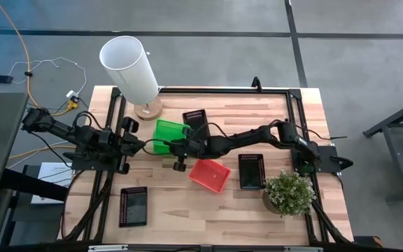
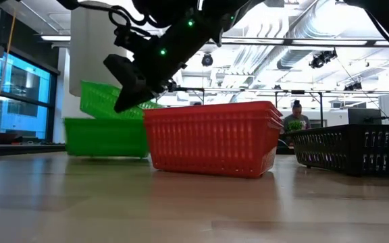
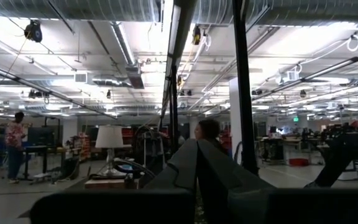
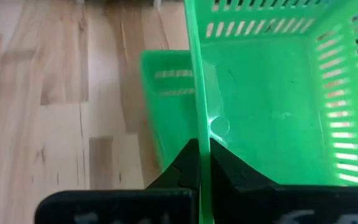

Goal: Stack baskets by color
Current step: Stack the green bin on the green bin, then stack the bottom black bin on the middle black bin

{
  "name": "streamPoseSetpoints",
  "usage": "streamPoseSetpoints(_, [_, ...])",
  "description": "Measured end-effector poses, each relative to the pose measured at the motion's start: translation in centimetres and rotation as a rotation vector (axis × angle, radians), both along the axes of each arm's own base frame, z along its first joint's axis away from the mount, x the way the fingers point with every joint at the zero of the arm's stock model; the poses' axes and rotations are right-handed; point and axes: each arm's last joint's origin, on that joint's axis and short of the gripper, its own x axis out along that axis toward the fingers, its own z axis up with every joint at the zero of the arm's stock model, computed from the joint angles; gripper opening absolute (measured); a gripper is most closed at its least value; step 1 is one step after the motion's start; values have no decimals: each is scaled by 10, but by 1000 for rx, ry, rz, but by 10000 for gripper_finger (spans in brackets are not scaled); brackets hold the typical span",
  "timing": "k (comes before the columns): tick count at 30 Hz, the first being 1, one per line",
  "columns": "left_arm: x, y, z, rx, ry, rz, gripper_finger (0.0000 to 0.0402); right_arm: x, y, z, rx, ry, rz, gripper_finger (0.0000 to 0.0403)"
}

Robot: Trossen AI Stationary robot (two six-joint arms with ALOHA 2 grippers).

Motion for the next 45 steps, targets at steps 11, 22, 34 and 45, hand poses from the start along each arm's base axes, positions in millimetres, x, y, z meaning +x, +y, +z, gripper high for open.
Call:
streamPoseSetpoints(11, [0, 0, 0, -6, 0, -4, 0, -6, 8, -6, 0, 90, 22, 0])
streamPoseSetpoints(22, [0, 0, 0, -6, 0, -3, 0, -13, 2, -11, -13, 190, 37, 0])
streamPoseSetpoints(34, [0, 0, 0, -6, 0, -4, 0, -12, -1, -3, -73, 169, 72, 77])
streamPoseSetpoints(45, [0, 0, -1, -5, 6, -5, 0, -32, -8, 36, -143, 243, 166, 250])
